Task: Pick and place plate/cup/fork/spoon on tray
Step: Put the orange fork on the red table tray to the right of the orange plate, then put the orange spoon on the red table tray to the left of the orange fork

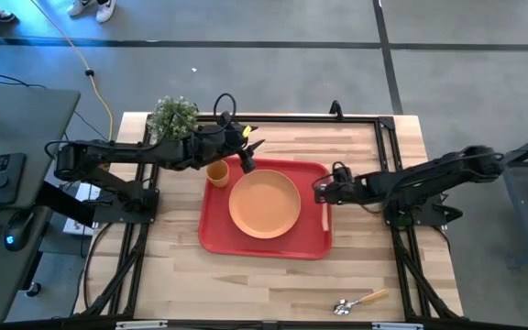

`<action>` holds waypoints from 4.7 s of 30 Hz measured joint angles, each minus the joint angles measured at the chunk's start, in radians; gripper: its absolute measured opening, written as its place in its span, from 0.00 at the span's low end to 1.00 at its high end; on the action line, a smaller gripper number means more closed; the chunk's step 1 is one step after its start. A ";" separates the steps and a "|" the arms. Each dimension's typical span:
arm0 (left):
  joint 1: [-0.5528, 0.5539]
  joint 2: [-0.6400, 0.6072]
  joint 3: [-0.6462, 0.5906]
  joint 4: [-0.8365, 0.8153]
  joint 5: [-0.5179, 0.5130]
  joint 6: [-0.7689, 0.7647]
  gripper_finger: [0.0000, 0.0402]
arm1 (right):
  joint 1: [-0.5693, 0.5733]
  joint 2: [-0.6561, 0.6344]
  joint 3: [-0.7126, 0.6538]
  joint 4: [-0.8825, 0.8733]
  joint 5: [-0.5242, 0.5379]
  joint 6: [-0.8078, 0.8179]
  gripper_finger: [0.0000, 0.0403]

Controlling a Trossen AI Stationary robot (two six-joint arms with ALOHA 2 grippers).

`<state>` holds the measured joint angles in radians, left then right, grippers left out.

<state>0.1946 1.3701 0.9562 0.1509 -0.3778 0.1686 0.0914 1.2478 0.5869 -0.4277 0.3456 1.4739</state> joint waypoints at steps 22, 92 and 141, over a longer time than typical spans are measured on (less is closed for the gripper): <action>0.008 0.003 0.000 -0.076 0.002 0.071 0.49 | 0.051 -0.003 0.001 0.183 -0.273 -0.470 0.39; -0.061 0.008 0.000 0.056 0.225 0.095 0.49 | 0.919 0.572 0.447 -0.210 -0.315 -0.532 0.08; -0.036 0.008 0.000 0.084 0.085 0.123 0.49 | 0.216 0.272 0.437 -0.497 0.230 0.146 0.09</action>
<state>0.1585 1.3781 0.9561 0.2347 -0.2929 0.2913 0.3071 1.5199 1.0241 -0.9245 0.5759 1.6197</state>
